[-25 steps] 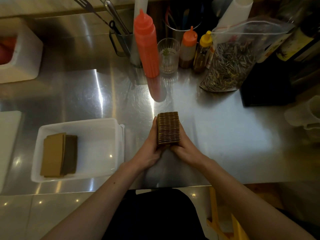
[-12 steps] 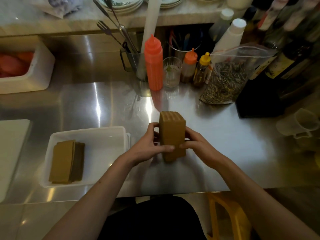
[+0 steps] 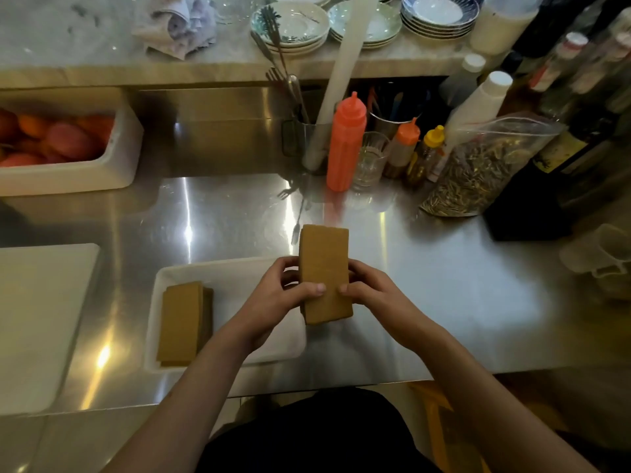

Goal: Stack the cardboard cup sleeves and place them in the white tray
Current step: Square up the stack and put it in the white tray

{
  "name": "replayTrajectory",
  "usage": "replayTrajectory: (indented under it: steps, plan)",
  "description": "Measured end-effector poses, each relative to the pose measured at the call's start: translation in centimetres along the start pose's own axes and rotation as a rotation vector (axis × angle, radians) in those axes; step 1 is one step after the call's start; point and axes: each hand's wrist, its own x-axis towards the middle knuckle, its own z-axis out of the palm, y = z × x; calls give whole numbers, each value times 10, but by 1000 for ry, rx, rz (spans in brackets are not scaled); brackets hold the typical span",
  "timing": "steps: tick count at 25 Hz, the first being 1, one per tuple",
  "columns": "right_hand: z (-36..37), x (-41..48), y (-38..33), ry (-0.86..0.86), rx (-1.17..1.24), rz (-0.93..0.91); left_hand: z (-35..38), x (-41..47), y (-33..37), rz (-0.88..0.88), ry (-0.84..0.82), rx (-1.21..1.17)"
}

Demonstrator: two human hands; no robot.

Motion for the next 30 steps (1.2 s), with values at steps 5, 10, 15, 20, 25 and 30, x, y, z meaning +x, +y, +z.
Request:
replayTrajectory:
  steps: [5, 10, 15, 20, 25, 30]
  plan:
    - [63, 15, -1, 36, -37, 9, -58, -15, -25, -48, 44, -99]
    - [82, 25, 18, 321, -145, 60, -85, -6, -58, -198, 73, -134]
    - [88, 24, 29, 352, 7, 202, -93, 8, -86, -322, 119, -148]
    - [96, 23, 29, 315, 39, 214, -87, 18, -83, -316, 139, -59]
    - [97, 24, 27, 297, 23, 211, -77, 21, -78, -300, 139, -6]
    - [95, 25, 31, 292, -5, 213, -68, 24, -79, -308, 109, 0]
